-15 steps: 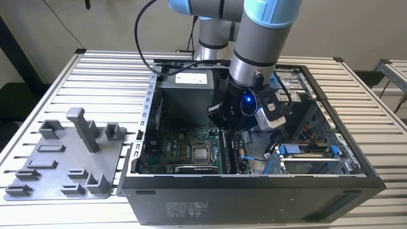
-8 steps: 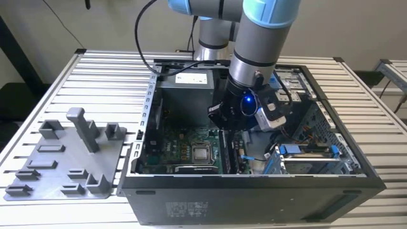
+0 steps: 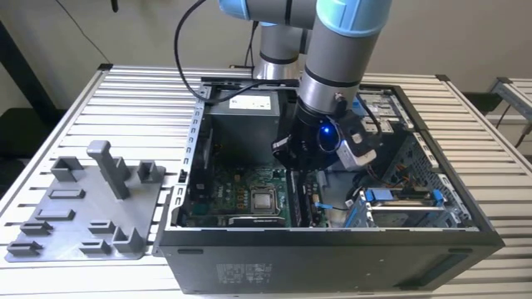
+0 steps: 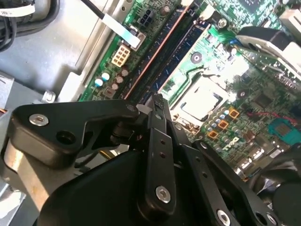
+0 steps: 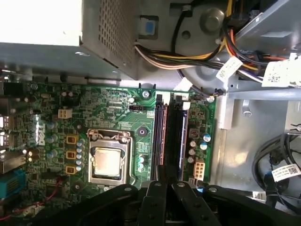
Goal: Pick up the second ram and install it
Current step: 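Press down the second ram until it locks into place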
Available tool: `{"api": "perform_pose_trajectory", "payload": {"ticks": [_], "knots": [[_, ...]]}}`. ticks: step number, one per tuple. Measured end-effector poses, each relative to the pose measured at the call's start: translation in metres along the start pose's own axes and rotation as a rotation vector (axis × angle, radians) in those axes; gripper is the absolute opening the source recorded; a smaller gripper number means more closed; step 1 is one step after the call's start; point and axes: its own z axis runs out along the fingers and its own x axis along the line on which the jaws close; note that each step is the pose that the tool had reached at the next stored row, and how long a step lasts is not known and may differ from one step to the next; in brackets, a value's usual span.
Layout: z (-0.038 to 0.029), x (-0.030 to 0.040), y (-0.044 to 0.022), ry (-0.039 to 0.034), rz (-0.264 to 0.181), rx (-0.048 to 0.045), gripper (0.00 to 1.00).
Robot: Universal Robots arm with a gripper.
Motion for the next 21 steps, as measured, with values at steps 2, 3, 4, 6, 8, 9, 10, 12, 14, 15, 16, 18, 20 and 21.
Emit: {"api": "perform_pose_trajectory", "payload": {"ticks": [2, 3, 4, 6, 8, 9, 10, 12, 14, 15, 16, 18, 20, 21], "knots": [[0.0003, 0.0001, 0.0, -0.0011, -0.036, 0.0014, 0.11], [0.0003, 0.0001, 0.0, -0.0016, -0.054, 0.0022, 0.11], [0.0003, 0.0001, 0.0, -0.0022, -0.072, 0.0029, 0.11], [0.0004, 0.0001, 0.0, -0.0031, -0.1, 0.004, 0.11], [0.0003, 0.0001, 0.0, -0.0037, -0.128, 0.0054, 0.11], [0.0003, 0.0001, 0.0, -0.0041, -0.141, 0.0054, 0.11], [0.0004, 0.0001, 0.0001, -0.0046, -0.153, 0.005, 0.11], [0.0003, 0.0001, 0.0, -0.0053, -0.174, 0.0023, 0.11], [0.0003, 0.0002, 0.0001, -0.0069, -0.192, -0.0069, 0.11], [0.0003, 0.0001, 0.0, -0.0083, -0.2, -0.0155, 0.11], [0.0004, 0.0002, 0.0, -0.0097, -0.208, -0.0237, 0.11], [0.0003, 0.0002, 0.0001, -0.0108, -0.223, -0.0287, 0.11], [0.0003, 0.0004, 0.0, -0.0109, -0.241, -0.028, 0.11], [0.0004, 0.0007, 0.0, -0.0111, -0.255, -0.0274, 0.11]]}}
